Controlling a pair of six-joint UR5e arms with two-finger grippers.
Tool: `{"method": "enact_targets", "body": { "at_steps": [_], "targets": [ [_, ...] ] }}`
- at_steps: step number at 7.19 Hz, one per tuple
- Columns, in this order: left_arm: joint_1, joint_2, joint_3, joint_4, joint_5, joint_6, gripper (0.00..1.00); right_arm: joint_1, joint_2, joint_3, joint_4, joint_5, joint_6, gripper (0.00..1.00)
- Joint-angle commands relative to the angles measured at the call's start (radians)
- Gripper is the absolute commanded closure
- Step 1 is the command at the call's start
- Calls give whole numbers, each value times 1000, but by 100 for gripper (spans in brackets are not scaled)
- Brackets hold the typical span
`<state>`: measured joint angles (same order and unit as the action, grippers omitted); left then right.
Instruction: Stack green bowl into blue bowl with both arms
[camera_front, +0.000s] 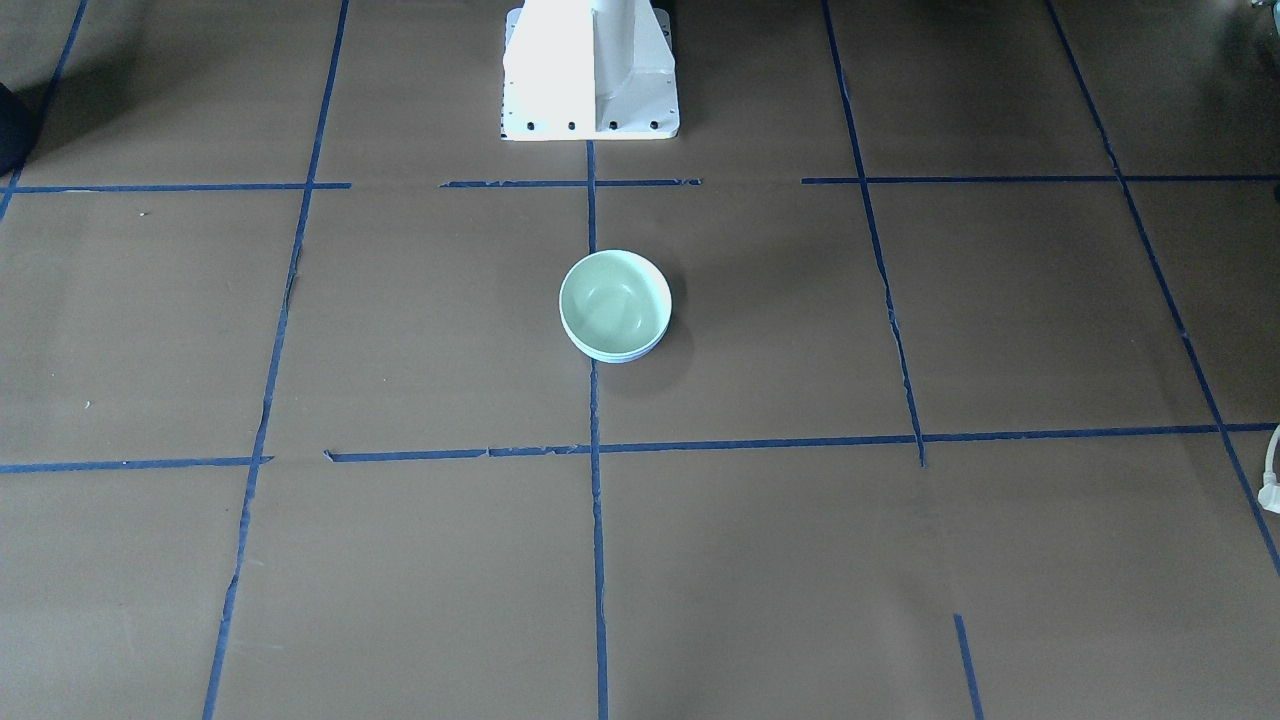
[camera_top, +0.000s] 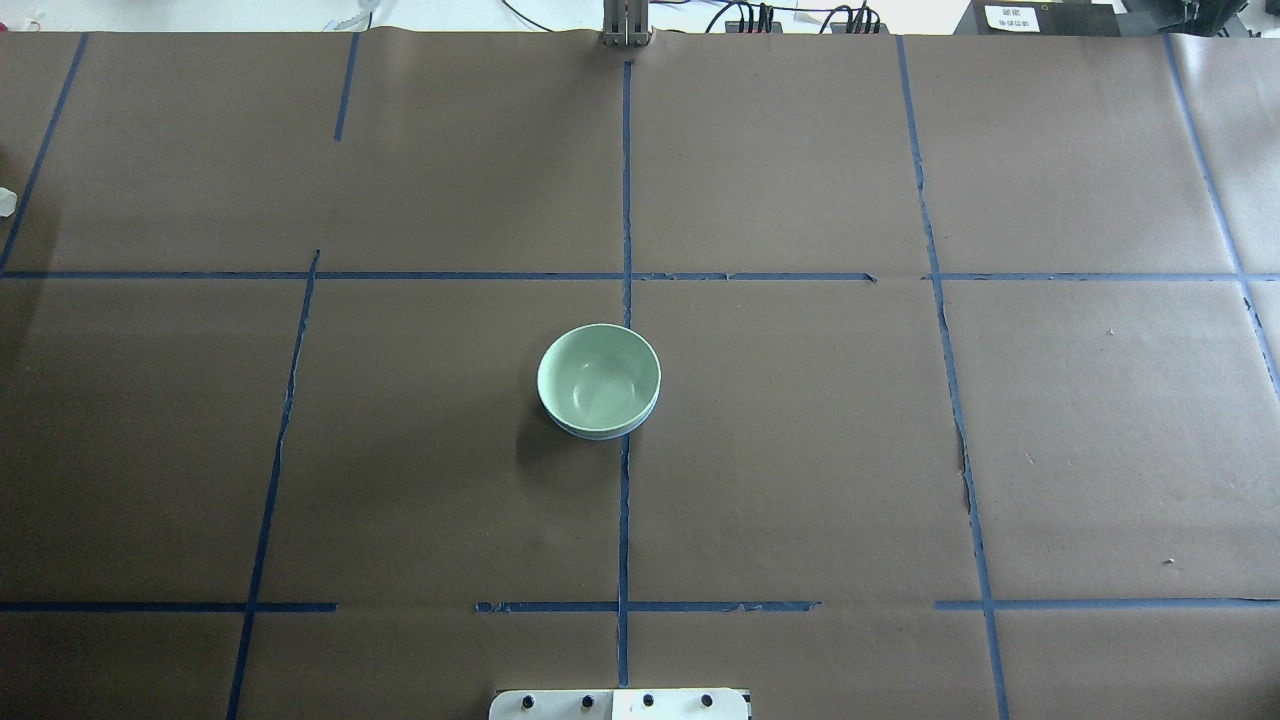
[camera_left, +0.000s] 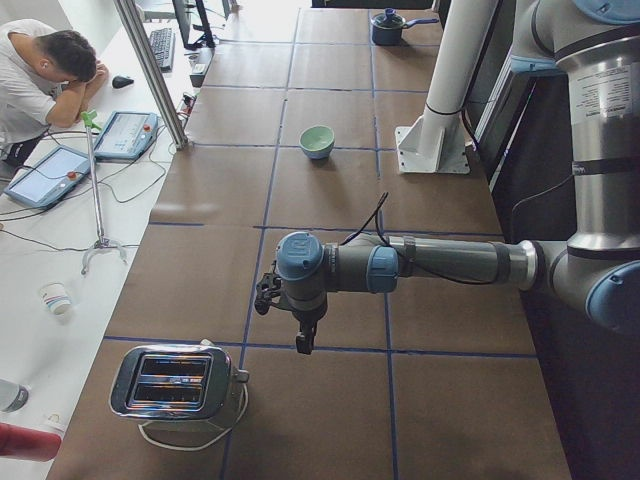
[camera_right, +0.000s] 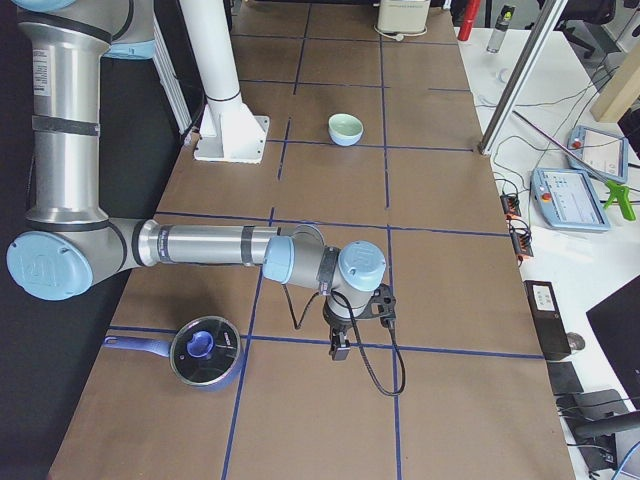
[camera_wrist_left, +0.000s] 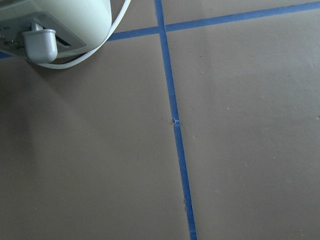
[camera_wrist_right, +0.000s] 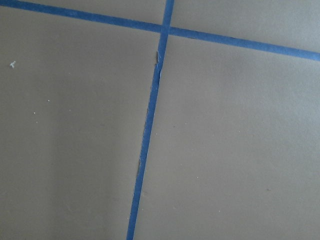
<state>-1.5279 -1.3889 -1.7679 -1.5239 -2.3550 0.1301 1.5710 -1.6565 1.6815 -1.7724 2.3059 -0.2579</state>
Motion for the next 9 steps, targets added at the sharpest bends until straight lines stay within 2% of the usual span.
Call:
{"method": "enact_targets", "body": {
  "at_steps": [1,3,9],
  "targets": [
    [0,4,1,-2,2,0,0,1,-5,0,10,-3,25,0],
    [0,7,5,-1,3,2,0,-2,-6,-3,50,-5,65,0],
    [0,7,-1,-5,2,2,0,-2,-8,-5,48,0,66,0]
  ]
}}
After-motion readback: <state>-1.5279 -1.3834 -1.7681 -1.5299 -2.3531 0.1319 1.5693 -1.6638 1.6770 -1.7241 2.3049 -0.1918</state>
